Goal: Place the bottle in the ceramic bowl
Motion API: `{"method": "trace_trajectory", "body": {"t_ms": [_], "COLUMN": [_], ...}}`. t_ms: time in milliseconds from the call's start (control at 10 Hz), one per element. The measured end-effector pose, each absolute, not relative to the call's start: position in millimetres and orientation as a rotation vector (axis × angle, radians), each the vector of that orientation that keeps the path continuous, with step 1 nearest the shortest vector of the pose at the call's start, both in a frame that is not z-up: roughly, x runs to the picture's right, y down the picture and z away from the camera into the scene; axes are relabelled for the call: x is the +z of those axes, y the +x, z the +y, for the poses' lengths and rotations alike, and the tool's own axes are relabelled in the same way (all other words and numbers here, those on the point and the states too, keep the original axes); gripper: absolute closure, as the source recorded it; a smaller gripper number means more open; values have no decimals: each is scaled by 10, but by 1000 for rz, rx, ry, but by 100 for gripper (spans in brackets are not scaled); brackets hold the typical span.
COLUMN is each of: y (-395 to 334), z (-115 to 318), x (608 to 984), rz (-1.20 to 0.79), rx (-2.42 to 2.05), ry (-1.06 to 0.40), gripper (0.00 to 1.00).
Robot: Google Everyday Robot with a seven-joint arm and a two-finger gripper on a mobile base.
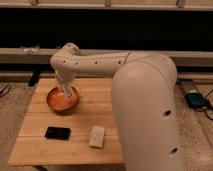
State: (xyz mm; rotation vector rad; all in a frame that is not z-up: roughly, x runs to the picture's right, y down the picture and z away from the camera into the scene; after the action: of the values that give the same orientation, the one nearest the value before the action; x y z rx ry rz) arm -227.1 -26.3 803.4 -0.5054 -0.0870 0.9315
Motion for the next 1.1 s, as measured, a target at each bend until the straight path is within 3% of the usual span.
{"method": "trace_trajectory", "body": {"t_ms": [400, 800, 1100], "y": [-2344, -2417, -2470], "z": [-106, 162, 219], "x": [8292, 8656, 8723], "rz": [-10, 184, 240], "rx": [898, 800, 745], "ry": [-555, -632, -645], "gripper": [21, 20, 20]}}
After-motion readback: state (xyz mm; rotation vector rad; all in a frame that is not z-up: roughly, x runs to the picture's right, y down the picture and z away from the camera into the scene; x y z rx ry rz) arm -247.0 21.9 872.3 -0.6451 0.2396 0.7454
